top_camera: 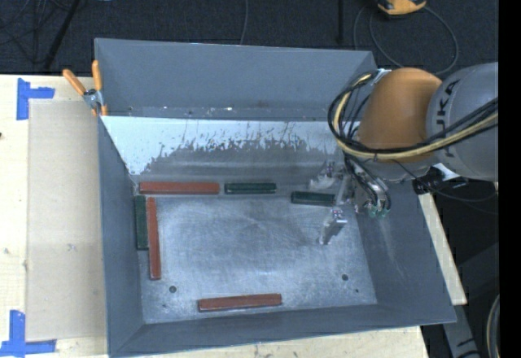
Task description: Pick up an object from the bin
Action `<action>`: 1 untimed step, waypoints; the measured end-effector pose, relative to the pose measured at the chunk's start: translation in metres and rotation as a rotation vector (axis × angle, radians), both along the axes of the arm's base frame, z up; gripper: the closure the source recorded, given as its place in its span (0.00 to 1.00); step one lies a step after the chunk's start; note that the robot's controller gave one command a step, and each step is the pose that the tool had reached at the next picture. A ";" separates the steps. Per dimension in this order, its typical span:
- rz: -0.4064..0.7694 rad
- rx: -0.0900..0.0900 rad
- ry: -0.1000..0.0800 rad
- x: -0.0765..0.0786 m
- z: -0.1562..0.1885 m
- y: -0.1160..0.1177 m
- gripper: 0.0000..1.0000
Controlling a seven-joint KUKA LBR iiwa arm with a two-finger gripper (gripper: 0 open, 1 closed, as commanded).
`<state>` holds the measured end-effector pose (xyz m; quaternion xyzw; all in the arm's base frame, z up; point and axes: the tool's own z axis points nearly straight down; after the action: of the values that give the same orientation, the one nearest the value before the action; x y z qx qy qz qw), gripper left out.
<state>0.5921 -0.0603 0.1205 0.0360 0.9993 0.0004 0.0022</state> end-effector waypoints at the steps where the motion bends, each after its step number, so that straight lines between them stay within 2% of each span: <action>1: 0.036 -0.002 -0.013 0.030 -0.043 -0.029 1.00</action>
Offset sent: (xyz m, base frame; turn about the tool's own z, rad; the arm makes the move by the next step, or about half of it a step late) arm 0.0000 0.0000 0.0000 0.0000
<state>0.6220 -0.0893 0.0777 0.0178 0.9998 -0.0005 0.0090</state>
